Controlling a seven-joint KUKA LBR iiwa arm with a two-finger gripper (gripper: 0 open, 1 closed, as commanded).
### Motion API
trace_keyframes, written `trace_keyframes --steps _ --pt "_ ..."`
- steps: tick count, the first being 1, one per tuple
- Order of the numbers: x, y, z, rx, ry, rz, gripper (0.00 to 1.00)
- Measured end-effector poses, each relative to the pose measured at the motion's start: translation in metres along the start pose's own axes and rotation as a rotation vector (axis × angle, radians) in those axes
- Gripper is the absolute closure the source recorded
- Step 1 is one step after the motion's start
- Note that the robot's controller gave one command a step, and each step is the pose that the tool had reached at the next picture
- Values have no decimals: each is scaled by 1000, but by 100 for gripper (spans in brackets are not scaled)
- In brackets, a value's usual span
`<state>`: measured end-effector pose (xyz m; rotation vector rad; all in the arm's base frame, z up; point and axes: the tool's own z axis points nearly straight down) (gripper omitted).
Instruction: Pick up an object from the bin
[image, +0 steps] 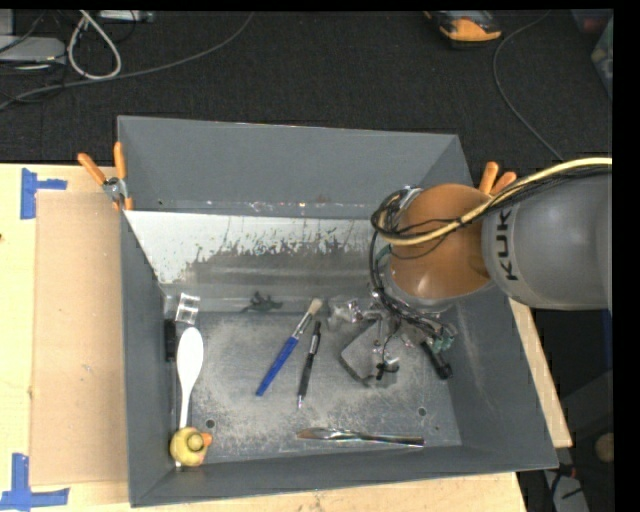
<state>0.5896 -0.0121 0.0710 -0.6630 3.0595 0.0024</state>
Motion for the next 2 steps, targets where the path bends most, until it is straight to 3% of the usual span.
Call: trace_keyframes --steps 1,2 --pt "20 -12 -19 -6 15 0 0" --pt "-9 -31 -2 -3 4 -260 0"
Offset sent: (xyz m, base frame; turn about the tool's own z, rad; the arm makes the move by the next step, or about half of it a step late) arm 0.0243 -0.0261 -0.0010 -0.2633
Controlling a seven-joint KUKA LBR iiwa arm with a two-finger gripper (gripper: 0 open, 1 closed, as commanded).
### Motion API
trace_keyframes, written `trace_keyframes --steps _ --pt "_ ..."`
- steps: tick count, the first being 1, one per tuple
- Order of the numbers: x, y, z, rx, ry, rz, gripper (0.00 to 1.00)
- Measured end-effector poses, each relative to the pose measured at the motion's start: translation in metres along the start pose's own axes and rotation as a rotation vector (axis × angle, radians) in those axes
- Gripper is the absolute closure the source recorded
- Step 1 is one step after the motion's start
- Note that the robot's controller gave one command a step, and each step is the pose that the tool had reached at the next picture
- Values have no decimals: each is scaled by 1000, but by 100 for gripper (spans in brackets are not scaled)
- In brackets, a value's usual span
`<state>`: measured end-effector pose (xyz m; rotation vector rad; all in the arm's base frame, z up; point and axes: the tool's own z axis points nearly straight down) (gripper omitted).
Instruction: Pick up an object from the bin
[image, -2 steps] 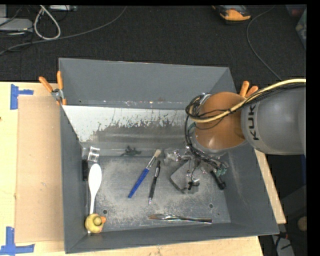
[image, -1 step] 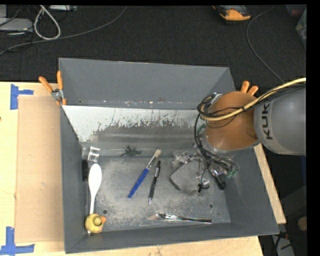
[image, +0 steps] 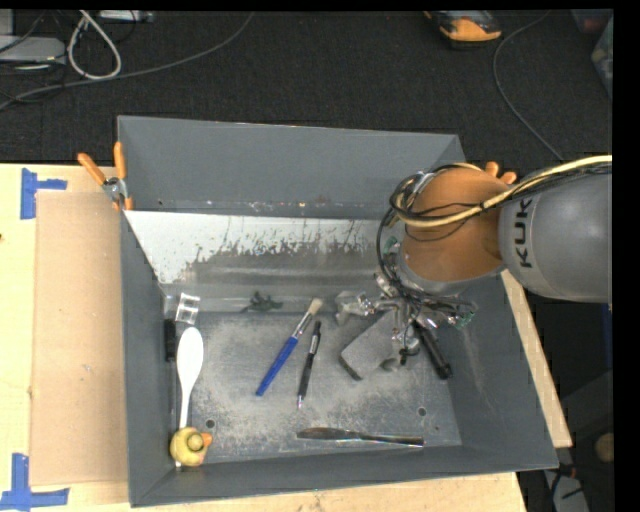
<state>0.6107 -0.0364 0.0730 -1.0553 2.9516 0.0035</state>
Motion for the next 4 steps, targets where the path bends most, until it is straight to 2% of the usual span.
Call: trace_keyframes --steps 1,2,3,4 --pt "-2 1 3 -2 3 15 100" --pt "1 4 3 -3 5 18 100" --pt "3 7 -11 -11 12 20 100" --pt "0 5 -45 -3 4 21 100"
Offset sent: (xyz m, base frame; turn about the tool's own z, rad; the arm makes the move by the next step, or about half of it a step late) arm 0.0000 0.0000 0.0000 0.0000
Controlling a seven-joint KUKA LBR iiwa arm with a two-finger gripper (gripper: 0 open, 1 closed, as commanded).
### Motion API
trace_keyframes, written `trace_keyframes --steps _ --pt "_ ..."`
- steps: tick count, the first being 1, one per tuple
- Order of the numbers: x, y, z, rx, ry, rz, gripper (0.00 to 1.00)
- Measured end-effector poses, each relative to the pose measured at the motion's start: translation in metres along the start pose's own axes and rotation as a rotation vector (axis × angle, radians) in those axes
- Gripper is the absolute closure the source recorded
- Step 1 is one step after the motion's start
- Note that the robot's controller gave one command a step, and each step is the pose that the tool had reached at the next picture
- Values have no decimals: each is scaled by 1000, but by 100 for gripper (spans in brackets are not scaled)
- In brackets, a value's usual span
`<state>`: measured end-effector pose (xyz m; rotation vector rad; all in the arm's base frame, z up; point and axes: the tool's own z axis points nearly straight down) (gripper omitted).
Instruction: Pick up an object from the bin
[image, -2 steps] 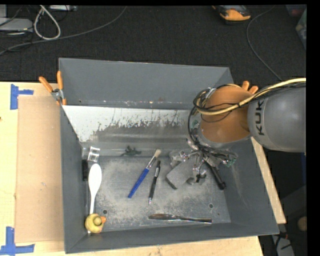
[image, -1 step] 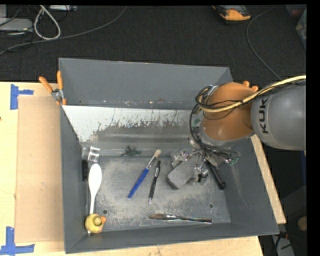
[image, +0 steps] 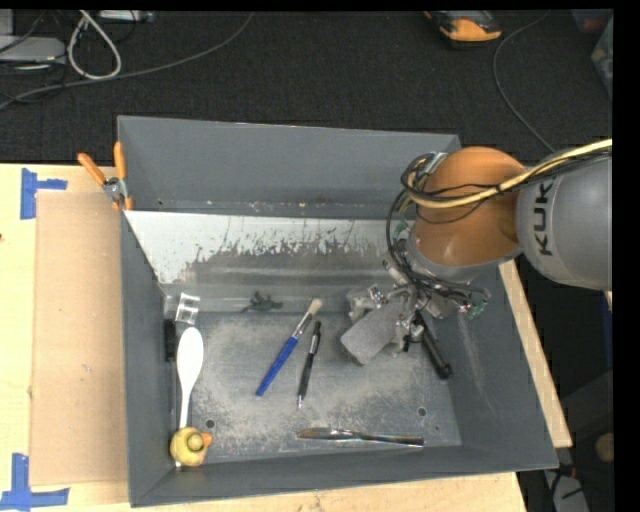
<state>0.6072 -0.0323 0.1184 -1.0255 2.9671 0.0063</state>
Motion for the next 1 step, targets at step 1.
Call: trace_keyframes --steps 1 --pt "1 2 -43 -7 6 2 100"
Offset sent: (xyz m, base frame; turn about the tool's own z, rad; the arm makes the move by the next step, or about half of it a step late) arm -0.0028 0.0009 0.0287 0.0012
